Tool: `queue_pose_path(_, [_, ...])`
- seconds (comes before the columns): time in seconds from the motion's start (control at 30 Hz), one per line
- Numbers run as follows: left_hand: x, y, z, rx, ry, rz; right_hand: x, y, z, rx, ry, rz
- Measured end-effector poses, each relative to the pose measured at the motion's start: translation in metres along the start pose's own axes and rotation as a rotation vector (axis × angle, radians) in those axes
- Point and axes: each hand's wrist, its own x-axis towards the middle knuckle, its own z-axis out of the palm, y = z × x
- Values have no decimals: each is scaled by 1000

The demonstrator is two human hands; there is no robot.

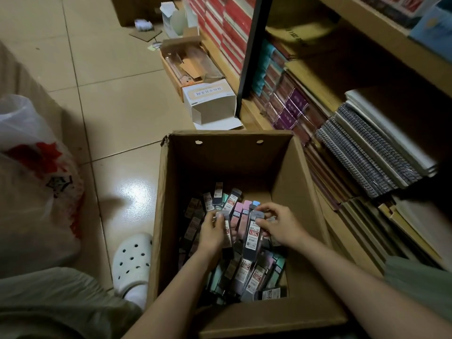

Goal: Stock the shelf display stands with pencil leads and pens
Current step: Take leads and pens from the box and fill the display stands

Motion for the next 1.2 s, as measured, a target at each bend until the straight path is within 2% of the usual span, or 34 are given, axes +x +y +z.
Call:
queue_pose_path(0.13, [4,5,8,-43,-75,-142,7,-16,-5,-113,-44,-33])
queue_pose_path(0.2, [7,5,8,-39,-33,-127,12,-16,-5,-145,-16,-18])
queue_pose_path(0.27, [10,4,4,27,45,-85,18,-14,-3,-91,17,25])
queue_pose_path(0.33, [13,2,1,58,53,-62,23,-13,1,-7,20,73])
queue_pose_path(0.43, [15,4,2,57,-49,-53,30,-18,14,106,-57,93])
queue_pose_path(0.57, [18,8,1,-12,-207,-57,42,-25,24,82,-112,34])
queue_pose_path(0.67, [21,11,0,1,-164,-91,56,-26,24,74,-133,5])
queue_pose_path(0.73, [25,11,-2,-3,-68,-103,69,-20,22,-102,-55,-33])
queue_pose_path(0.8, [29,10,-7,-21,4,-115,81,-9,21,-439,4,-50])
queue_pose_path(0.9, [33,7,-10,-41,60,-127,86,5,33,-739,-70,0])
queue_pose_path(1.03, [34,3,-8,-107,51,-136,86,14,59,-827,24,-18])
queue_pose_path(1.2, [35,-5,-8,-149,32,-160,91,15,59,-752,150,-46])
